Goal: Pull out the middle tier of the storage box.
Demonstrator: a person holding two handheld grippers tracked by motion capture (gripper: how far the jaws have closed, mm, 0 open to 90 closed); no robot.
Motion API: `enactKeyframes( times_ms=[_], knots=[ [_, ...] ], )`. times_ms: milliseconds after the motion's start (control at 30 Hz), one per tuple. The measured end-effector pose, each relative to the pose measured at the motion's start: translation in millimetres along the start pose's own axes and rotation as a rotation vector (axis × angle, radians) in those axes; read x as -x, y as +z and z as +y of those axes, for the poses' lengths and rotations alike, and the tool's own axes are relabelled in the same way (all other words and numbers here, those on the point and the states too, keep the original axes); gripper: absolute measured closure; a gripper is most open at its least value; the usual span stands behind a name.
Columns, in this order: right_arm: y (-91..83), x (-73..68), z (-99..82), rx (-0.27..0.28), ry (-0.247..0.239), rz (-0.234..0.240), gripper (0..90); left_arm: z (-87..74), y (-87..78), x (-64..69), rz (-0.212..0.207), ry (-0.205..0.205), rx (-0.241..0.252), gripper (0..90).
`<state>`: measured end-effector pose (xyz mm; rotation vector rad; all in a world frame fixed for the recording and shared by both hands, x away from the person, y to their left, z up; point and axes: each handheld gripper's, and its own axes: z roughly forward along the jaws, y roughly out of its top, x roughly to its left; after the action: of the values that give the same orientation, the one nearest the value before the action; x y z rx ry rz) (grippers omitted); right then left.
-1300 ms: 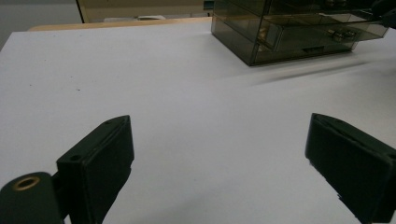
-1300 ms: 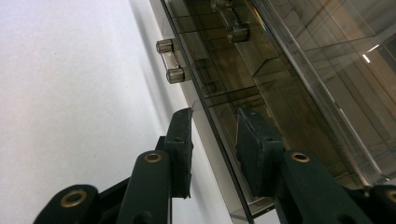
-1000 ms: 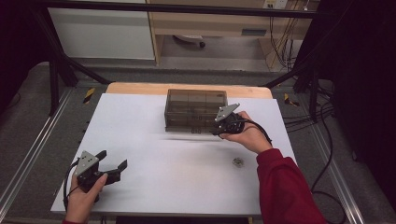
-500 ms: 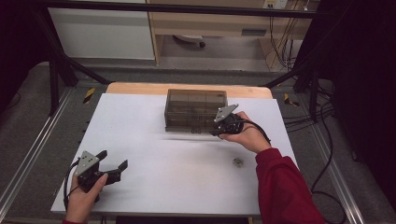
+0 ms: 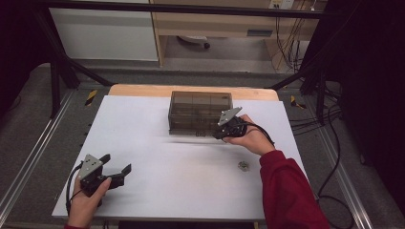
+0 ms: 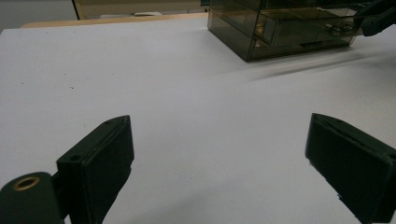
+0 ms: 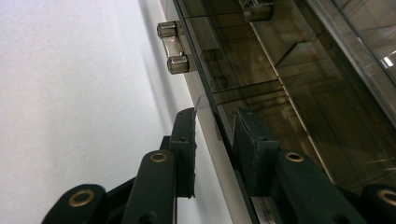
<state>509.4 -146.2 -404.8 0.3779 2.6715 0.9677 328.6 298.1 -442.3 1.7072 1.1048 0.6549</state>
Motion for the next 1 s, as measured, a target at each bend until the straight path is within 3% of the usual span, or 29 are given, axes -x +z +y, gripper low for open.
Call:
enactKeyframes(
  times_ms=[667, 1000],
  knots=[
    [0.8, 0.5, -1.2, -0.019, -0.009, -0.004, 74.3, -0.5, 0.8, 1.2, -0.004, 0.005, -0.010, 8.3],
    [-0.8, -2.8, -1.3, -0.039, -0.034, 0.019, 77.2, -0.5, 0.7, 0.9, -0.005, 0.005, -0.011, 8.3]
  ],
)
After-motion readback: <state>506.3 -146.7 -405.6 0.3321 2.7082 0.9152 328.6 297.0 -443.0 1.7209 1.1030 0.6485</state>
